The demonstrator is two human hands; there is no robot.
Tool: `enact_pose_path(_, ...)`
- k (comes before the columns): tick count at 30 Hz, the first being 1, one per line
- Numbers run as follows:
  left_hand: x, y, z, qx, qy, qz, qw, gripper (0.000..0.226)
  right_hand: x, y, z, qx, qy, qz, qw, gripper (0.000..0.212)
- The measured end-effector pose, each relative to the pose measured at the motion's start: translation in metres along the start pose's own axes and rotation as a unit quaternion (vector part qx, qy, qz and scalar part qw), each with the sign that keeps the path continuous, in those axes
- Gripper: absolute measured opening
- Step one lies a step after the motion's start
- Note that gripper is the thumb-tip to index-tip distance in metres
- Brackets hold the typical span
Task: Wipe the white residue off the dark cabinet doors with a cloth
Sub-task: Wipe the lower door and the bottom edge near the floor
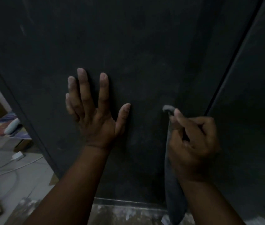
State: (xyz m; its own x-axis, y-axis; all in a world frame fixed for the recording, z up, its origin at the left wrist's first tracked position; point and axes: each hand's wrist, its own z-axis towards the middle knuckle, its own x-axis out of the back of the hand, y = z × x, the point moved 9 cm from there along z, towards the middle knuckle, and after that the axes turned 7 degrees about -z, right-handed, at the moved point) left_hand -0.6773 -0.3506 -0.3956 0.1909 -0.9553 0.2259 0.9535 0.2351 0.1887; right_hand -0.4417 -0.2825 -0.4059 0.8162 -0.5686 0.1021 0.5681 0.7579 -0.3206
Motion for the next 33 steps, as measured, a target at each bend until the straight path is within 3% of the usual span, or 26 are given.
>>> enact_pose_path(4, 0.001, -0.005, 0.000, 0.014, 0.007, -0.015, 1.000, 0.073, -0.014, -0.025, 0.002, 0.015, -0.007, 0.011, 1.000, 0.012)
enact_pose_path(7, 0.001, -0.008, -0.001, 0.004, 0.005, -0.012, 1.000, 0.072, -0.032, -0.029, -0.030, 0.003, -0.116, 0.016, 0.993, 0.012)
enact_pose_path(10, 0.000, -0.011, -0.002, -0.002, -0.002, -0.010, 1.000, 0.072, -0.034, -0.008, -0.049, -0.079, -0.181, 0.042, 0.979, 0.022)
enact_pose_path(17, 0.000, -0.013, -0.002, 0.005, 0.004, -0.020, 1.000, 0.072, -0.013, -0.035, 0.016, 0.007, 0.013, 0.006, 1.000, 0.014)
enact_pose_path(19, 0.000, -0.013, -0.002, 0.016, 0.002, -0.019, 1.000, 0.074, -0.023, -0.049, 0.012, 0.023, 0.002, 0.009, 1.000, 0.014)
enact_pose_path(23, 0.003, -0.015, -0.001, 0.021, 0.004, -0.014, 1.000, 0.074, -0.046, -0.057, -0.030, 0.027, -0.135, 0.012, 0.990, 0.014)
enact_pose_path(25, 0.006, -0.021, -0.001, 0.027, 0.007, -0.016, 0.999, 0.074, -0.048, -0.045, -0.043, -0.011, -0.176, 0.025, 0.984, 0.017)
enact_pose_path(28, 0.009, -0.038, -0.002, 0.034, 0.002, -0.017, 0.999, 0.073, -0.033, -0.039, -0.024, -0.021, -0.109, 0.030, 0.993, 0.008)
enact_pose_path(31, 0.013, -0.052, -0.003, 0.049, -0.002, -0.016, 0.999, 0.074, -0.024, -0.053, 0.010, -0.002, -0.014, 0.015, 1.000, 0.012)
enact_pose_path(33, 0.013, -0.054, -0.003, 0.054, -0.012, -0.015, 0.998, 0.074, -0.029, -0.067, 0.016, 0.011, 0.007, 0.008, 1.000, 0.013)
